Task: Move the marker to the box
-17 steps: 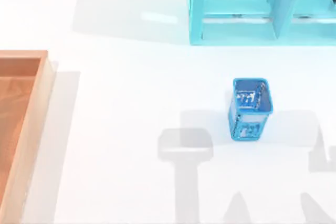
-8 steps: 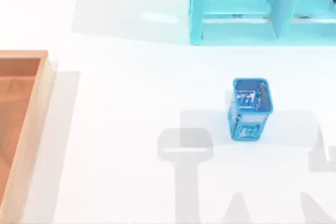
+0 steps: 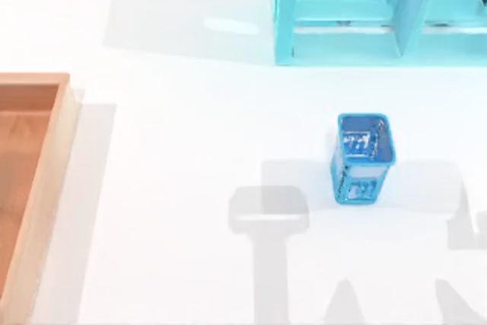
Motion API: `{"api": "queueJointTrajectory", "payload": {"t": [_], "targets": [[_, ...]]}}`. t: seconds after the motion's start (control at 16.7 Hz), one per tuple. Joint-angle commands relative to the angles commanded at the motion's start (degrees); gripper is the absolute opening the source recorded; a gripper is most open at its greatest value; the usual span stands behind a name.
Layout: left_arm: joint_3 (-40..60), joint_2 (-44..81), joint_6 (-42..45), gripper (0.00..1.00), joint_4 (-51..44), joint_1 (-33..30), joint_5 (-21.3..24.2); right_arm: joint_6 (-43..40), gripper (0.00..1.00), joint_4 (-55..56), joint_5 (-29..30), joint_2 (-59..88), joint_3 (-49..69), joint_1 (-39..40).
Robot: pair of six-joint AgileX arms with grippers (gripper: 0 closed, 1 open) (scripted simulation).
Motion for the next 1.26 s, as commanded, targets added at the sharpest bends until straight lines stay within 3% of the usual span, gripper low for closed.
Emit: {"api": "queueJointTrajectory", "payload": {"t": [0.12,0.9,1.26], "targets": [[0.00,0.00,0.00,0.00,0.00,0.00,0.00,0.00,1.00,0.00,0.00,0.00,0.00,0.00],[0.00,0.00,0.00,0.98,0.00,0.00,0.00,0.00,1.00,0.00,0.00,0.00,0.00,0.00],[0.00,0.00,0.00,1.00,0.00,0.00,0.00,0.00,1.00,0.00,0.00,0.00,0.00,0.00]]}}
